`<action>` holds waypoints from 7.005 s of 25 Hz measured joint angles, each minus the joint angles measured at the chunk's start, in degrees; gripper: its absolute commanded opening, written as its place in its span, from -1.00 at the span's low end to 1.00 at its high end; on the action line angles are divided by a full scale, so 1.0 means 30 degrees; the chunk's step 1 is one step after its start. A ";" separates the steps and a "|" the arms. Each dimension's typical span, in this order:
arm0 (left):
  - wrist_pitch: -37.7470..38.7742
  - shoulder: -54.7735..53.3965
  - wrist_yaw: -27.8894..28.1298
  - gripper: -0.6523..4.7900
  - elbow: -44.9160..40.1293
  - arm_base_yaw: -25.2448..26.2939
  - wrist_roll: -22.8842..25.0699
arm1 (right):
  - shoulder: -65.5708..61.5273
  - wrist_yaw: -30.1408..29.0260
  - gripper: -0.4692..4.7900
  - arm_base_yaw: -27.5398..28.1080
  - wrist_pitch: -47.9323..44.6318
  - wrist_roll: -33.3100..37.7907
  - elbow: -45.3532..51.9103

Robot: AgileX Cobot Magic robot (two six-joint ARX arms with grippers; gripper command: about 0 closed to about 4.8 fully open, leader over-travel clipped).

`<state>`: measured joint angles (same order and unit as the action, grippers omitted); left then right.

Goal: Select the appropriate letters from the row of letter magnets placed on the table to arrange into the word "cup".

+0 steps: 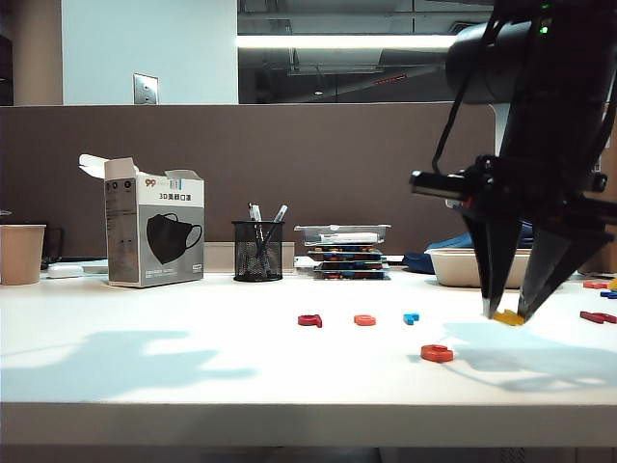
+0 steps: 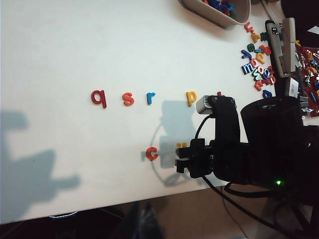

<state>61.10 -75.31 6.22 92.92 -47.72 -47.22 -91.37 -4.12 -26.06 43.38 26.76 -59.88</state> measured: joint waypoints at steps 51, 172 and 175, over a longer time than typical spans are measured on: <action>0.0000 0.0000 0.0000 -0.78 0.0000 0.0000 0.0000 | -0.1413 -0.0721 -0.16 -0.0036 -0.0976 -0.0517 0.0240; 0.0000 0.0000 0.0000 -0.78 0.0000 0.0000 0.0000 | -0.7679 0.0087 0.38 0.4466 0.3096 -0.8495 -0.8561; 0.0000 0.0000 0.0000 -0.78 0.0000 0.0000 0.0000 | -0.7679 0.0153 0.38 0.4437 0.3067 -0.8306 -0.8561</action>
<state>61.10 -75.31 6.22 92.92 -47.72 -47.22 -114.41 -3.66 -12.75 52.58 1.85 -85.56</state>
